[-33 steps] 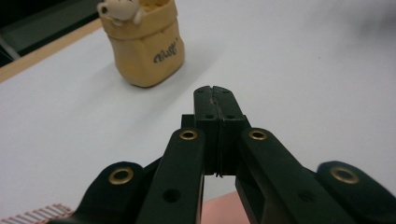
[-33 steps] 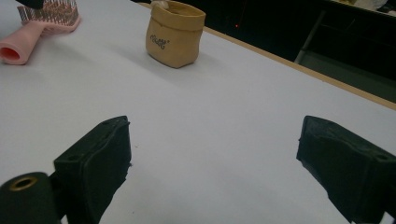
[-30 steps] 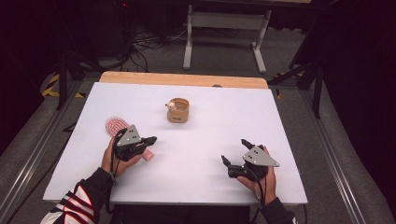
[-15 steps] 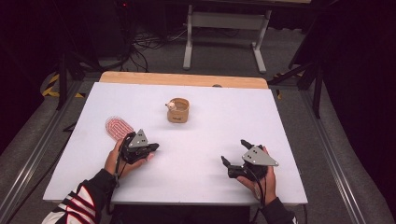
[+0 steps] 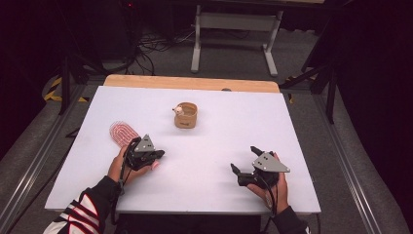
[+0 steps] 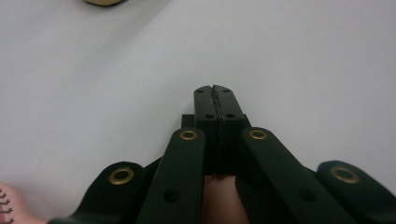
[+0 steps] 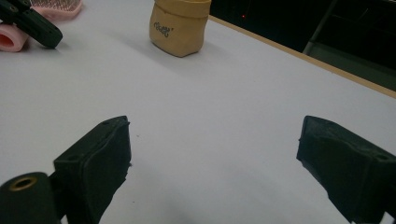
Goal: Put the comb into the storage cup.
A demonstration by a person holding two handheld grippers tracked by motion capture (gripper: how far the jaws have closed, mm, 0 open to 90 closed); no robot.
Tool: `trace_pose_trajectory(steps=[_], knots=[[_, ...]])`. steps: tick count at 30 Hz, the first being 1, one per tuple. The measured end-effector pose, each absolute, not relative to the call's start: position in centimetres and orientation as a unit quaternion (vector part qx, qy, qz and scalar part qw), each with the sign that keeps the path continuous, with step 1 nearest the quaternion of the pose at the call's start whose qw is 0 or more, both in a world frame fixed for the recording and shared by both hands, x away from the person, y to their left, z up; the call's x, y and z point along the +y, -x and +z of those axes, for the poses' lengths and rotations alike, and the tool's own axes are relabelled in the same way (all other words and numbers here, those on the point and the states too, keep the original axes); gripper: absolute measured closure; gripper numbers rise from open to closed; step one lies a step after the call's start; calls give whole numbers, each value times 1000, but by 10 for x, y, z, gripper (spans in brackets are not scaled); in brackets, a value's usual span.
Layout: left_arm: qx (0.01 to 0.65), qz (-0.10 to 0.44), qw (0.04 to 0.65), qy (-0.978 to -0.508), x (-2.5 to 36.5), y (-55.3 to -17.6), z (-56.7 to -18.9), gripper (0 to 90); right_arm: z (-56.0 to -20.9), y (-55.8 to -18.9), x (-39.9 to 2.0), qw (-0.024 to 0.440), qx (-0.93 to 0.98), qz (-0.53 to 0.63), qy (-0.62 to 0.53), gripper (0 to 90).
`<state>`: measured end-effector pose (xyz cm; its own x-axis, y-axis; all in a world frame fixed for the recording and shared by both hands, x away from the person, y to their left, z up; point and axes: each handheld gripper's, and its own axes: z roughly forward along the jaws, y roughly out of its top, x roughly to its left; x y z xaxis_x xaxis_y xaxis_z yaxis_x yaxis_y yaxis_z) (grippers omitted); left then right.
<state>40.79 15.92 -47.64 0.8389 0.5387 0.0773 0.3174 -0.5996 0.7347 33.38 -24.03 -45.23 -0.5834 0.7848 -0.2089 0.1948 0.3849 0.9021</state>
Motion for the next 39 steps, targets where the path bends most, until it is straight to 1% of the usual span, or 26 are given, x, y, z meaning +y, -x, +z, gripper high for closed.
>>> trace_pose_trajectory(steps=[10, 18, 23, 25, 27, 31, 33, 39], knots=[[238, 150, 360, -889, 158, -408, -475, 900, -453, -335, -240, 324, 770, 448, -319, 104], [239, 134, 349, -896, 167, -405, -472, 900, -453, -334, -241, 323, 770, 447, -319, 103], [238, 130, 340, -900, 177, -397, -471, 900, -453, -334, -240, 325, 773, 444, -316, 104], [245, 142, 330, -900, 186, -390, -470, 900, -452, -334, -240, 326, 773, 444, -316, 104], [248, 140, 328, -901, 192, -387, -470, 900, -452, -334, -240, 324, 774, 443, -316, 104], [255, 141, 324, -900, 200, -384, -469, 900, -451, -333, -240, 325, 774, 444, -314, 104], [258, 153, 310, -902, 204, -382, -468, 900, -451, -333, -240, 326, 775, 443, -312, 103], [271, 154, 302, -901, 218, -381, -467, 900, -450, -335, -242, 324, 775, 440, -316, 103]])
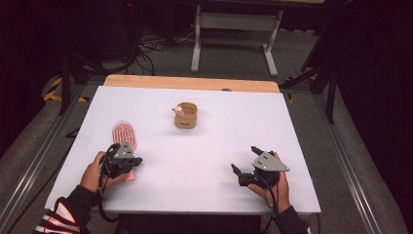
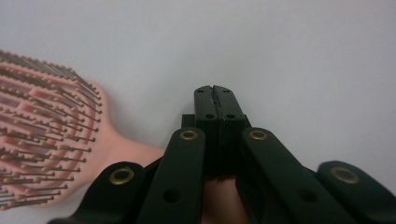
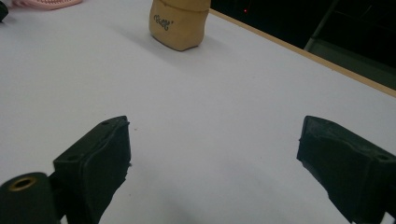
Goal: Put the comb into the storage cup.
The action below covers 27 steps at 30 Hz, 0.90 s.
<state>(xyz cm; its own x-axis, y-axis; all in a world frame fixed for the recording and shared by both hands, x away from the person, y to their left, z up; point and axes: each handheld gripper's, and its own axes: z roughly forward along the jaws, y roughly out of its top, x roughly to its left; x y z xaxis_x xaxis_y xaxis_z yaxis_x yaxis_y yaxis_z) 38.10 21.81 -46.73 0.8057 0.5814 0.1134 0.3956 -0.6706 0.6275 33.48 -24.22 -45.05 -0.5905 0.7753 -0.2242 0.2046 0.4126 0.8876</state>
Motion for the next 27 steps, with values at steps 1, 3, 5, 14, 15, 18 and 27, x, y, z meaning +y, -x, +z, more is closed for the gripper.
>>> trace_pose_trajectory(steps=[1, 3, 5, 14, 15, 18, 27], knots=[[273, 152, 304, -900, 221, -381, -468, 900, -450, -335, -242, 323, 775, 441, -317, 103], [276, 149, 305, -899, 225, -382, -467, 900, -451, -335, -242, 322, 776, 440, -316, 103], [277, 146, 305, -900, 228, -381, -467, 900, -451, -335, -241, 323, 777, 440, -315, 102], [290, 144, 298, -898, 245, -382, -466, 900, -452, -336, -240, 318, 782, 436, -312, 102], [293, 143, 298, -897, 247, -382, -466, 900, -452, -336, -240, 318, 782, 436, -312, 102], [300, 144, 296, -895, 253, -381, -466, 900, -452, -336, -240, 318, 783, 435, -311, 103], [318, 150, 289, -890, 265, -382, -466, 899, -452, -336, -239, 318, 784, 434, -310, 102]])
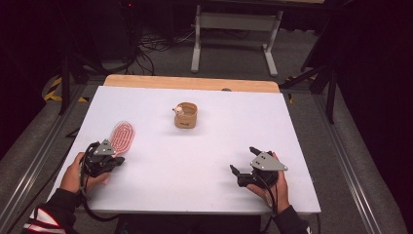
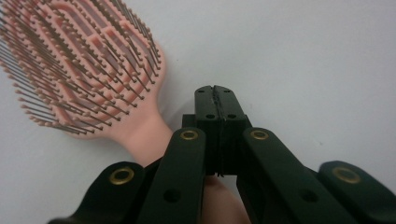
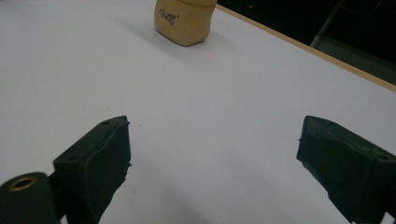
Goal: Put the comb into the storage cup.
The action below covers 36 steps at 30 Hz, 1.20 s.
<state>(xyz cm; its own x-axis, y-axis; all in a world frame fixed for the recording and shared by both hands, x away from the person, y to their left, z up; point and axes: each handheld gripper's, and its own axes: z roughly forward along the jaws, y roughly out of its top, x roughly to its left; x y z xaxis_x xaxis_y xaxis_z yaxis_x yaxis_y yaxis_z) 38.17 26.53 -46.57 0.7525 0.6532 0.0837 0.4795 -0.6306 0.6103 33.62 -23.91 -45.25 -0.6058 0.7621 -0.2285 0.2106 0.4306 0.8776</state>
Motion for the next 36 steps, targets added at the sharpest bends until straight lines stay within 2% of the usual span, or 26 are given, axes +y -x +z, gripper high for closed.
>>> trace_pose_trajectory(steps=[15, 19, 21, 22, 23, 25, 26, 27, 28, 30, 33, 36], knots=[[318, 162, 300, -885, 269, -369, -450, 875, -453, -336, -239, 319, 783, 434, -310, 102], [343, 176, 303, -872, 276, -365, -443, 847, -453, -337, -238, 318, 784, 434, -309, 102], [361, 181, 305, -862, 279, -363, -439, 777, -453, -336, -238, 317, 785, 434, -309, 102], [370, 185, 305, -858, 280, -362, -438, 777, -453, -336, -238, 317, 785, 434, -309, 102], [380, 187, 304, -853, 281, -363, -437, 723, -453, -337, -238, 317, 785, 434, -310, 102], [427, 186, 295, -834, 282, -365, -436, 575, -454, -337, -238, 316, 786, 433, -310, 102], [444, 185, 286, -829, 281, -366, -435, 423, -454, -337, -237, 316, 787, 431, -309, 102], [460, 181, 276, -824, 281, -368, -435, 423, -454, -337, -237, 316, 787, 431, -309, 102], [471, 173, 269, -822, 280, -369, -436, 333, -455, -338, -237, 315, 787, 430, -309, 102], [485, 155, 262, -820, 277, -372, -440, 214, -455, -337, -237, 316, 787, 430, -309, 102], [499, 141, 242, -820, 275, -376, -445, 131, -455, -338, -237, 313, 788, 431, -310, 102], [506, 137, 236, -818, 273, -379, -449, 133, -456, -338, -237, 312, 788, 430, -309, 102]])
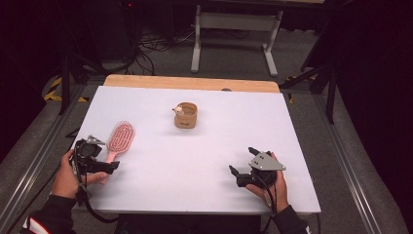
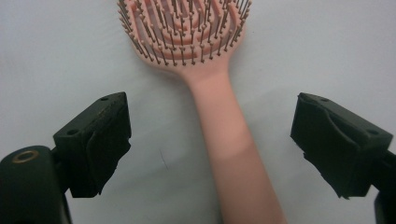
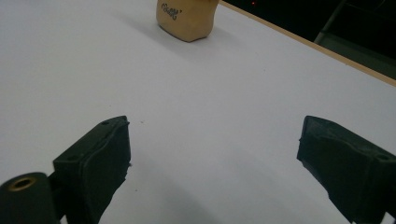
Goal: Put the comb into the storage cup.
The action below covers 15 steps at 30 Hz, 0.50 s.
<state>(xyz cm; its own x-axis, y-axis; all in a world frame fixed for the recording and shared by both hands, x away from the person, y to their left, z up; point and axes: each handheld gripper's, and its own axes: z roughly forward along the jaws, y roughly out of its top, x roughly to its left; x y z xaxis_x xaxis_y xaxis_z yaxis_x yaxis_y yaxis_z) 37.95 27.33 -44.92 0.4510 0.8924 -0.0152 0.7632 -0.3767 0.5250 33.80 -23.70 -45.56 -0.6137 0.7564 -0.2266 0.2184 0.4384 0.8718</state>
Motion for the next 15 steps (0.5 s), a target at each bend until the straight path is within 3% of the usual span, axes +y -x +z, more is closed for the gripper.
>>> trace_pose_trajectory(steps=[15], knots=[[542, 129, 223, -800, 272, -399, -462, 171, -457, -339, -235, 310, 791, 429, -307, 102]])
